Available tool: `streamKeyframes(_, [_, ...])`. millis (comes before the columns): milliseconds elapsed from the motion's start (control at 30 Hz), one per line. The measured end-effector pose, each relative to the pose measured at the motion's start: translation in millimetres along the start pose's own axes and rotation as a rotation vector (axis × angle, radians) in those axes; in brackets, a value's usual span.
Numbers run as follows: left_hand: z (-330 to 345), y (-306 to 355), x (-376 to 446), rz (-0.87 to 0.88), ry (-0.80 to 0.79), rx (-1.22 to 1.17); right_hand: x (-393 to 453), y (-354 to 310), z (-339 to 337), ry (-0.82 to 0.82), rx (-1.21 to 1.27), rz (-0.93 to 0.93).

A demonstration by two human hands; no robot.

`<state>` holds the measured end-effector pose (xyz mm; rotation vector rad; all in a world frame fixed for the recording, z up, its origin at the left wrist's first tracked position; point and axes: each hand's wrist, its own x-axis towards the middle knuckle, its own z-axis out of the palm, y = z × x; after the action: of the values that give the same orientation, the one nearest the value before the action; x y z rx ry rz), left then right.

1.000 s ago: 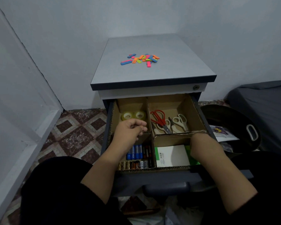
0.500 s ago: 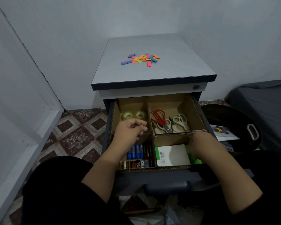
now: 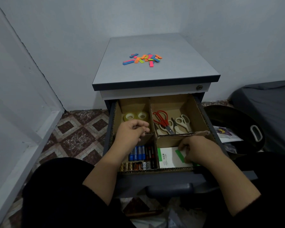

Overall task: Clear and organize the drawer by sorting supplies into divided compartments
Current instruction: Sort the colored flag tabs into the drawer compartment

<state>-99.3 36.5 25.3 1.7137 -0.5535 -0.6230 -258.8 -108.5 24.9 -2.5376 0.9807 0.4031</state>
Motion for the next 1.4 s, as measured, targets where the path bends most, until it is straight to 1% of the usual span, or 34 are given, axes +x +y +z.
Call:
streamKeyframes(300, [-0.3, -0.4, -0.5, -0.003, 0.002, 0.000, 5.0, -11.9, 9.3, 0.027, -0.054, -0.080])
streamKeyframes(600, [1.0, 1.1, -1.8, -0.003, 0.007, 0.002, 4.3, -23.5, 9.6, 0.026, -0.182, -0.280])
streamKeyframes(900, [0.4, 2.1, -2.9, -0.005, 0.006, 0.019, 6.5, -25.1, 11.0, 0.055, -0.242, -0.306])
streamKeyframes(1100, [1.2, 2.5, -2.6, -0.004, 0.002, 0.029, 6.8, -25.5, 13.8, 0.127, -0.242, -0.320])
streamKeyframes(1233, [0.2, 1.4, -2.1, -0.003, 0.007, 0.026, 6.2, -28.5, 12.0, 0.090, -0.260, -0.315])
streamKeyframes(1400, [0.5, 1.4, -2.1, -0.003, 0.003, 0.022, 5.3, -30.8, 12.8, 0.131, -0.292, -0.361])
